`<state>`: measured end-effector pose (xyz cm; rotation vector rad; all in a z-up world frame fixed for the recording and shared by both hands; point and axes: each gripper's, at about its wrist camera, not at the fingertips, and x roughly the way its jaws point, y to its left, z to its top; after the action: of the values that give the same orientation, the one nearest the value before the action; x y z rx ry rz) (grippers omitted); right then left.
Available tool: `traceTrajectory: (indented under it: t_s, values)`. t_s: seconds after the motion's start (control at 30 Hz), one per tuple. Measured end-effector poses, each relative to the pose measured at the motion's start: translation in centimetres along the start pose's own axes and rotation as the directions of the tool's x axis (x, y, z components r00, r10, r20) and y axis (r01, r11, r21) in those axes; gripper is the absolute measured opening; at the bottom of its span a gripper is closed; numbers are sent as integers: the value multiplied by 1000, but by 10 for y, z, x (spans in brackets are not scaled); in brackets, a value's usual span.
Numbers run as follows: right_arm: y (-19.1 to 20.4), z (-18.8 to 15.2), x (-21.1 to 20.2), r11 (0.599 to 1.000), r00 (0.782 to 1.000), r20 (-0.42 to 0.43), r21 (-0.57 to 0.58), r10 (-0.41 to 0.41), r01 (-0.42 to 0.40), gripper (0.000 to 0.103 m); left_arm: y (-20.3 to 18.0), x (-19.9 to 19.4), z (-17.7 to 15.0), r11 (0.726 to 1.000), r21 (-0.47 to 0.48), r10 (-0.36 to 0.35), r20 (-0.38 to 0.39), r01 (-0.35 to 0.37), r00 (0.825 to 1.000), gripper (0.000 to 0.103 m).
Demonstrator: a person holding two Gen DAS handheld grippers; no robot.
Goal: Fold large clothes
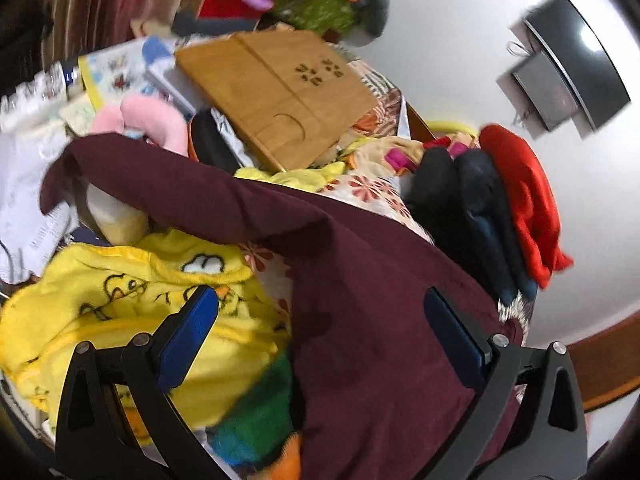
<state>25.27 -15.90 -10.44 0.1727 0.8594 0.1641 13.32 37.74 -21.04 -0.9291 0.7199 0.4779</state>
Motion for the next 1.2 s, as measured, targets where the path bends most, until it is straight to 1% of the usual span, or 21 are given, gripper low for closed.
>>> traceTrajectory:
  t_s: [0.17, 0.23, 0.27, 0.33, 0.4, 0.47, 0.5, 0.53, 0.57, 0.6, 0.63, 0.67, 0.73, 0.77, 0.8, 0.97, 1.03, 1.07, 1.1, 1.13, 1.2]
  values:
    - [5, 6, 14, 1000, 999, -34, 4, -6, 7, 103, 33, 38, 30, 989, -133, -79, -52, 71, 996, 103]
    - [7, 9, 18, 1000, 999, -39, 1, -10, 10, 103, 49, 56, 39, 974, -214, -100, -82, 81, 992, 103]
    - [8, 9, 18, 1000, 999, -41, -3, -14, 13, 103, 59, 66, 43, 959, -270, -115, -94, 85, 989, 103]
    - [9, 11, 20, 1000, 999, -43, -11, -22, 22, 103, 72, 78, 48, 940, -327, -133, -100, 94, 986, 103]
    - [10, 13, 23, 1000, 999, -46, -14, -27, 27, 103, 83, 87, 53, 933, -358, -76, -90, 39, 993, 98]
    - [11, 13, 23, 999, 998, -48, -15, -30, 30, 103, 87, 91, 59, 936, -351, -19, -78, -9, 997, 88]
    - [12, 13, 23, 999, 998, -48, -14, -30, 30, 103, 87, 90, 61, 939, -342, -1, -70, -23, 998, 80]
    - [11, 13, 21, 999, 999, -45, -14, -30, 30, 103, 86, 89, 64, 944, -327, 17, -59, -35, 998, 70]
    - [11, 13, 21, 999, 999, -44, -13, -31, 31, 103, 79, 85, 67, 954, -293, 52, -39, -61, 998, 65]
    - [11, 14, 19, 999, 999, -41, -12, -31, 30, 103, 77, 82, 70, 961, -262, 83, -25, -87, 996, 54]
    - [11, 14, 18, 1000, 999, -38, -10, -30, 29, 103, 67, 77, 73, 969, -207, 136, -2, -133, 991, 47]
    - [10, 14, 15, 1000, 999, -34, -7, -25, 25, 103, 58, 72, 75, 973, -153, 181, 26, -175, 983, 44]
    - [8, 15, 10, 1000, 1000, -24, -2, -17, 17, 103, 35, 60, 79, 964, -46, 265, 100, -261, 959, 31]
    - [8, 15, 9, 1000, 1000, -21, -1, -16, 16, 103, 23, 51, 80, 955, 4, 293, 146, -297, 945, 29]
    - [8, 16, 6, 1000, 1000, -15, 0, -14, 14, 103, 12, 43, 81, 948, 44, 301, 184, -314, 936, 22]
    - [3, 14, -8, 1000, 1000, 20, 6, -7, 7, 103, -56, -7, 80, 922, 221, 225, 362, -318, 905, 17]
    - [-1, 14, -15, 1000, 999, 37, 9, -4, 4, 103, -88, -27, 74, 910, 291, 161, 412, -296, 897, 17]
    - [-1, 13, -17, 1000, 999, 43, 9, -4, 4, 103, -100, -35, 71, 906, 304, 149, 423, -295, 894, 17]
    - [-2, 12, -20, 1000, 999, 50, 9, -4, 3, 103, -107, -41, 69, 908, 312, 130, 422, -278, 897, 17]
    - [-4, 12, -24, 1000, 998, 61, 10, -3, 2, 103, -114, -46, 66, 919, 326, 78, 403, -222, 912, 17]
    - [-7, 10, -28, 1000, 997, 72, 13, -1, 0, 103, -122, -47, 61, 928, 332, 34, 370, -167, 928, 16]
